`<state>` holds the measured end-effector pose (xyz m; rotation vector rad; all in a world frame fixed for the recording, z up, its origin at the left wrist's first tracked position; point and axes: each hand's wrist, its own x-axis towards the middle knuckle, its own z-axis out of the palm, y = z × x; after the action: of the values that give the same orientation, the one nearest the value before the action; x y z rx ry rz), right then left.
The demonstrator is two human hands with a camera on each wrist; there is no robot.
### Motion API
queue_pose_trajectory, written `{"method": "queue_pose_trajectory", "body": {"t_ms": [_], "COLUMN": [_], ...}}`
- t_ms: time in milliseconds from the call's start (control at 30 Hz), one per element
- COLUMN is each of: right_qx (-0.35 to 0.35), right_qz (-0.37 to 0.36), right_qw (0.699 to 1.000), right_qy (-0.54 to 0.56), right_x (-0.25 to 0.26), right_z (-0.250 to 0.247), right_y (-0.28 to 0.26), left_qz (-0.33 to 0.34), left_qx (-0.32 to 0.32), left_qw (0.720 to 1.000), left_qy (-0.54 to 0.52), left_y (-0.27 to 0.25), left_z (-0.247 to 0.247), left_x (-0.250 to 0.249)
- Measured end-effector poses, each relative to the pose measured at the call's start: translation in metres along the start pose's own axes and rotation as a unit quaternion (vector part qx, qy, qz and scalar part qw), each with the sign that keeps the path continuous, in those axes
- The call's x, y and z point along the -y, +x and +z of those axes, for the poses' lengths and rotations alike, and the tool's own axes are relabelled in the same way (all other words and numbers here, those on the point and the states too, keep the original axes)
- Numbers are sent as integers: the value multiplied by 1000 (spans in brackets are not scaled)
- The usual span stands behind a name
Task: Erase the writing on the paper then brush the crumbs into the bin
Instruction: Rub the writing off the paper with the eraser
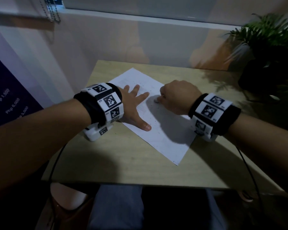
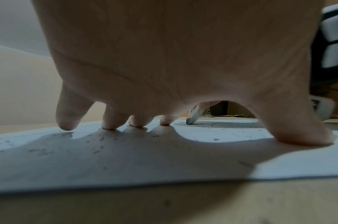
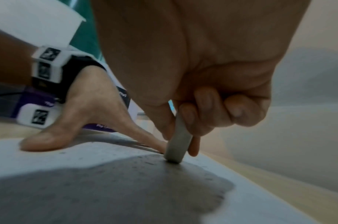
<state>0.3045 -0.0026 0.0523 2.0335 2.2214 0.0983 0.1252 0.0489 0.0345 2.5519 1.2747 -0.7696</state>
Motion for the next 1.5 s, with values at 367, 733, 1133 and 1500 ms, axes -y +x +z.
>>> {"method": "queue_pose_trajectory", "body": {"t_ms": [367, 733, 1133, 1500], "right_qx": [-7, -11, 17, 22], "right_qz": [-35, -15, -8, -57], "right_qw": [999, 1000, 1000, 991], "right_qy": [-8, -11, 19, 115], "right_x": [19, 16, 19, 4], "right_z": [-4, -7, -10, -8], "right_y": [-13, -14, -17, -28], "left_qz": [0, -5, -2, 31], "left_qx": [-2, 2, 2, 11], "left_qw": [1000, 1000, 1000, 997], "left_qy": [0, 3, 3, 68], "left_y": [2, 2, 1, -10], "left_z": [1, 0, 0, 0], "left_x": [0, -1, -2, -17]}}
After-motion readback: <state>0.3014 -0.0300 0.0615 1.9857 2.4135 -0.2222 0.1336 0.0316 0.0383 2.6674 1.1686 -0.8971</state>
